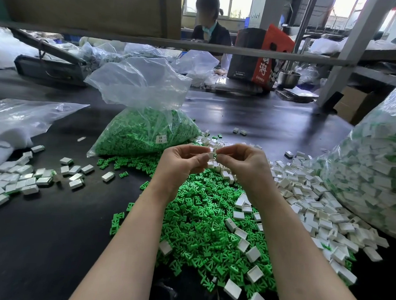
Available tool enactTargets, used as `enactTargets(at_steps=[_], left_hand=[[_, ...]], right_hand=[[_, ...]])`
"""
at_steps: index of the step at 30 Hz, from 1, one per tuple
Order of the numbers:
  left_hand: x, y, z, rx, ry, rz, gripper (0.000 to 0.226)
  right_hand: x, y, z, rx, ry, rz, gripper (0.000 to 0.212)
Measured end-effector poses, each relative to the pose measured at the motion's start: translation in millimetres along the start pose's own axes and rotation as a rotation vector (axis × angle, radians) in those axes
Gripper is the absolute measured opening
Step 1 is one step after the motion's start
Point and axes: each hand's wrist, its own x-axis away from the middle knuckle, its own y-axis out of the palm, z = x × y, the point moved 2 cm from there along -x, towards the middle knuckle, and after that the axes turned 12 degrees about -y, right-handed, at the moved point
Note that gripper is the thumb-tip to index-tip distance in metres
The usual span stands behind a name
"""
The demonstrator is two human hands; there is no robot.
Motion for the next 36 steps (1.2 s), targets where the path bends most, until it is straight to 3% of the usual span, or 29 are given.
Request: enactTargets(at_steps=[9,19,36], left_hand=[[-0.2,0.7,-0.6,0.017,0.006,-0.001,0.01],[-0.5,0.2,-2.2,-0.215,0.07,0.043,0.01],[2.5,-1.5,0.0,-0.309,0.099,0.035,0.014]], right_hand=[[3.3,0.0,7.2,-0.016,0.163,-0.065,0.007],[2.9,1.2,4.8,0.121,0.109,-0.156,0.015],[4.7,-0.9,7.6,0.248,0.042,-0.247,0.008]])
